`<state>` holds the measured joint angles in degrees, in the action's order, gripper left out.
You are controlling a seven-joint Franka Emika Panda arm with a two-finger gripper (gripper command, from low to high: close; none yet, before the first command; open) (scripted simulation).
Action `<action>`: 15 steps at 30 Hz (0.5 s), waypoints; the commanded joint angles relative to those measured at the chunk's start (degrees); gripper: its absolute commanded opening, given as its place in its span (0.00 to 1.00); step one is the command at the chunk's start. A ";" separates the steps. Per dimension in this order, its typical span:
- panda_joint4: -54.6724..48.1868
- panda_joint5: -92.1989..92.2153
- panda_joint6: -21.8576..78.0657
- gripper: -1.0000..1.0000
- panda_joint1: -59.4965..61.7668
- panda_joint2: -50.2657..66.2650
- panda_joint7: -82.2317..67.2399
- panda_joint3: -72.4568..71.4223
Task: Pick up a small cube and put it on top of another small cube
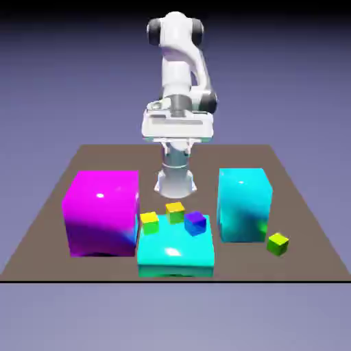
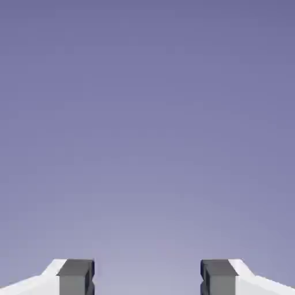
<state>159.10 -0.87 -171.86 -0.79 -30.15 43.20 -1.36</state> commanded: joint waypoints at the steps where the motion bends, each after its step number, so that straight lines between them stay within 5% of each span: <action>1: -1.58 -0.72 1.78 0.50 -0.08 2.08 0.62 -1.13; 15: -23.69 -10.77 26.67 0.50 -1.26 31.15 9.30 -16.86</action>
<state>135.41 -11.64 -145.20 -2.44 0.99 52.51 -18.21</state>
